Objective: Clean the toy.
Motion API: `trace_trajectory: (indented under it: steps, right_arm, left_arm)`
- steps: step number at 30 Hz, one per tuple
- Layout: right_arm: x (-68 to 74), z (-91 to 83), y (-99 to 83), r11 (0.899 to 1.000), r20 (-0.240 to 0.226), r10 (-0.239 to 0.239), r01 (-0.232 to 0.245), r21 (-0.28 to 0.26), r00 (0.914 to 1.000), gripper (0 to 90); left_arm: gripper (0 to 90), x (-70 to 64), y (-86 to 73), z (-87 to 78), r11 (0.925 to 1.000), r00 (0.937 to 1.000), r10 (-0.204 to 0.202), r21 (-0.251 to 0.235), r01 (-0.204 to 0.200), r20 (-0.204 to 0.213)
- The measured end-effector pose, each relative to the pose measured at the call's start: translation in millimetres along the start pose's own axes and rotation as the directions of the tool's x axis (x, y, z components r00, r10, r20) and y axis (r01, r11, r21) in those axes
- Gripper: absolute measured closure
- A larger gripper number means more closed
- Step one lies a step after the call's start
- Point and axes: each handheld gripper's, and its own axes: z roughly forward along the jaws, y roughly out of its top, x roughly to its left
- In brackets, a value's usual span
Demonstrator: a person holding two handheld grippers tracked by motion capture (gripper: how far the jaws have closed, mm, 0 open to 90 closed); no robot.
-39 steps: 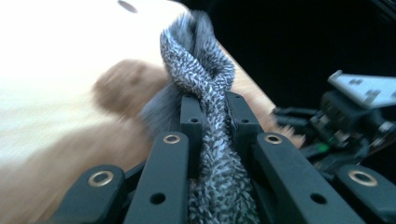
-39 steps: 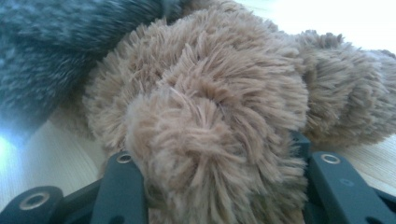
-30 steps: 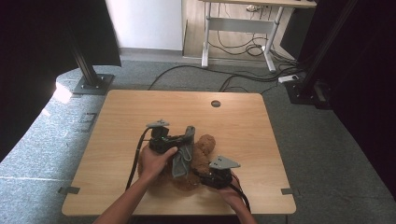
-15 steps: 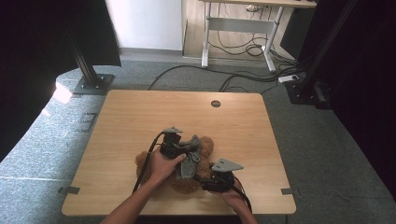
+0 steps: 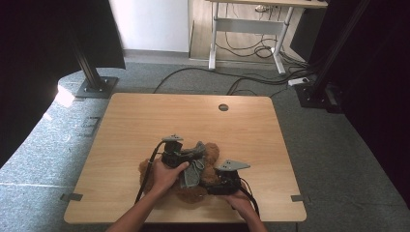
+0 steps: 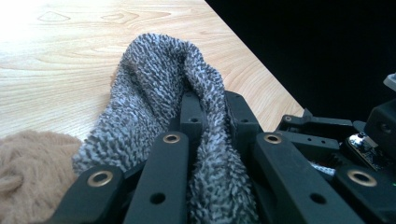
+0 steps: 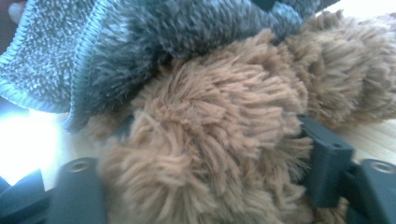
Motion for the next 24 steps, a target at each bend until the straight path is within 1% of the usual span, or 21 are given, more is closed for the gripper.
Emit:
trace_trajectory:
  steps: [1,3,6,8,10,11,14,16,17,18,19,20,22,24]
  right_arm:
    - [-0.2,0.3,-0.3,1.000,-0.003,0.005,-0.005,0.002,1.0000,33.8]
    - [1.6,0.5,-1.8,1.000,0.007,-0.012,0.012,0.007,0.9999,40.4]
    - [2.2,-0.6,-2.8,1.000,0.009,-0.019,0.019,0.014,0.9998,46.2]
    - [2.4,-1.6,-4.7,1.000,0.006,-0.029,0.029,0.005,0.9996,49.6]
    - [2.1,-2.8,-6.4,1.000,0.004,-0.028,0.028,0.001,0.9996,50.3]
    - [2.3,-3.2,-6.6,1.000,0.004,-0.027,0.027,0.001,0.9996,50.4]
    - [3.0,-3.3,-6.5,1.000,0.011,-0.030,0.030,0.002,0.9995,50.4]
    - [2.6,-3.1,-6.5,1.000,0.012,-0.030,0.030,0.000,0.9995,50.3]
    - [2.3,-3.1,-6.6,1.000,0.012,-0.028,0.028,-0.001,0.9995,50.3]
    - [1.8,-3.0,-6.7,1.000,0.012,-0.025,0.026,-0.003,0.9996,50.3]
    - [1.3,-3.1,-6.8,1.000,0.011,-0.023,0.023,-0.004,0.9997,50.3]
    - [0.9,-3.2,-6.9,1.000,0.010,-0.021,0.021,-0.005,0.9997,50.3]
    - [0.0,-3.6,-7.4,1.000,0.009,-0.019,0.019,-0.006,0.9998,50.3]
    - [0.2,-3.5,-7.6,1.000,0.013,-0.022,0.022,-0.008,0.9997,50.3]
  left_arm:
    - [79.7,-0.5,0.8,-1.2,1.0000,1.0000,0.001,-0.002,-0.001,-0.008]
    - [79.8,-2.9,1.9,-3.0,0.9998,0.9994,0.018,0.005,-0.018,-0.029]
    - [79.8,-5.3,2.8,-10.0,0.9992,0.9980,0.039,0.011,-0.038,-0.051]
    - [79.8,-4.1,0.0,-18.7,0.9991,0.9976,0.041,-0.011,-0.042,-0.056]
    - [79.8,0.2,-5.8,-29.9,0.9986,0.9970,0.041,-0.031,-0.043,-0.065]
    - [79.8,3.9,-9.3,-36.5,0.9983,0.9970,0.035,-0.044,-0.038,-0.069]
    - [79.9,16.8,-20.0,-59.1,0.9955,0.9981,-0.010,-0.094,0.005,-0.061]
    - [79.9,25.1,-24.9,-73.2,0.9907,0.9979,-0.043,-0.131,0.036,-0.048]
    - [79.8,29.9,-27.0,-81.4,0.9871,0.9972,-0.060,-0.151,0.052,-0.045]
    - [79.9,35.5,-29.5,-91.2,0.9833,0.9957,-0.073,-0.171,0.062,-0.057]
    - [79.9,39.1,-31.0,-97.1,0.9817,0.9946,-0.081,-0.178,0.069,-0.065]
    - [79.9,45.4,-33.8,-106.3,0.9792,0.9925,-0.094,-0.187,0.079,-0.078]
    - [80.0,54.5,-39.1,-119.3,0.9774,0.9882,-0.104,-0.195,0.081,-0.113]
    - [79.9,62.4,-46.5,-131.0,0.9760,0.9836,-0.120,-0.198,0.092,-0.135]
